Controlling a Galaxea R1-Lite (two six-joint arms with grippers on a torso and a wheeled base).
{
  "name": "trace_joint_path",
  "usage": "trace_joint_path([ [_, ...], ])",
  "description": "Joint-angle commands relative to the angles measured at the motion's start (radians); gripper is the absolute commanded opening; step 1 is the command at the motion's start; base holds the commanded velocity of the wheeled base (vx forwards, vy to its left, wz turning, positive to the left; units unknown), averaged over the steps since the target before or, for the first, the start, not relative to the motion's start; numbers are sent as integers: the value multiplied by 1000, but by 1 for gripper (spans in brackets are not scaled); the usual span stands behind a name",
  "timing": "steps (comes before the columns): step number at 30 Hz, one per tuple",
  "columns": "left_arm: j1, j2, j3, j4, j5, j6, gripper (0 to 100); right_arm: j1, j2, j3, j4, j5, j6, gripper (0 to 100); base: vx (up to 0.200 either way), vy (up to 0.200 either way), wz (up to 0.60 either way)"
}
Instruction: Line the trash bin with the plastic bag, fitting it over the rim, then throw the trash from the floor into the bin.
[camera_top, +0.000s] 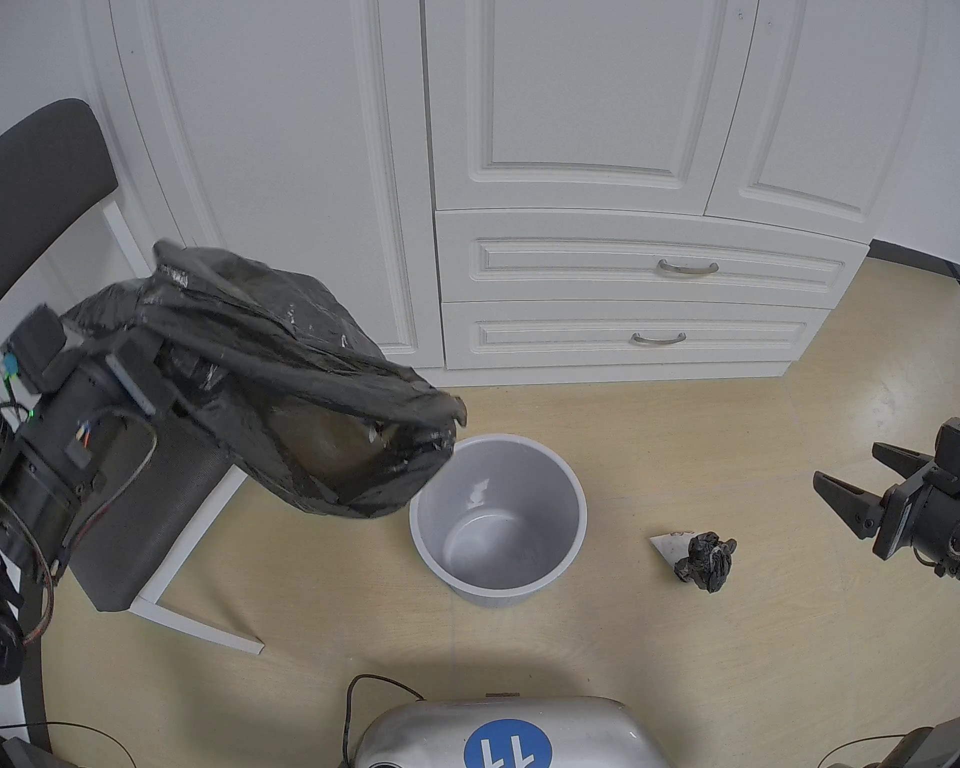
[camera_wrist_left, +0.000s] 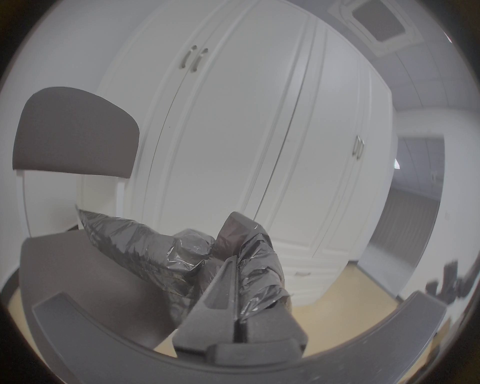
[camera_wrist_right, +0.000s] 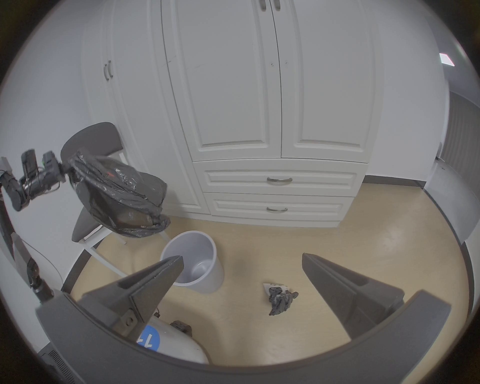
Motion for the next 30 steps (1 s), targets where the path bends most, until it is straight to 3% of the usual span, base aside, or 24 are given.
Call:
trace_joint_path([
  [1, -210, 93, -247, 94, 180, -110, 0, 103, 31, 6, -3, -10, 29, 100, 0, 0, 0],
  [7, -264, 91, -334, 221, 245, -121, 0, 183, 74, 4, -6, -70, 74, 100, 0, 0, 0],
  [21, -268, 98, -353, 218, 252, -120, 0, 292, 121, 32, -7, -76, 111, 100, 0, 0, 0],
  [30, -294, 56, -382, 213, 311, -109, 0, 344, 138, 26, -29, -98, 108, 100, 0, 0, 0],
])
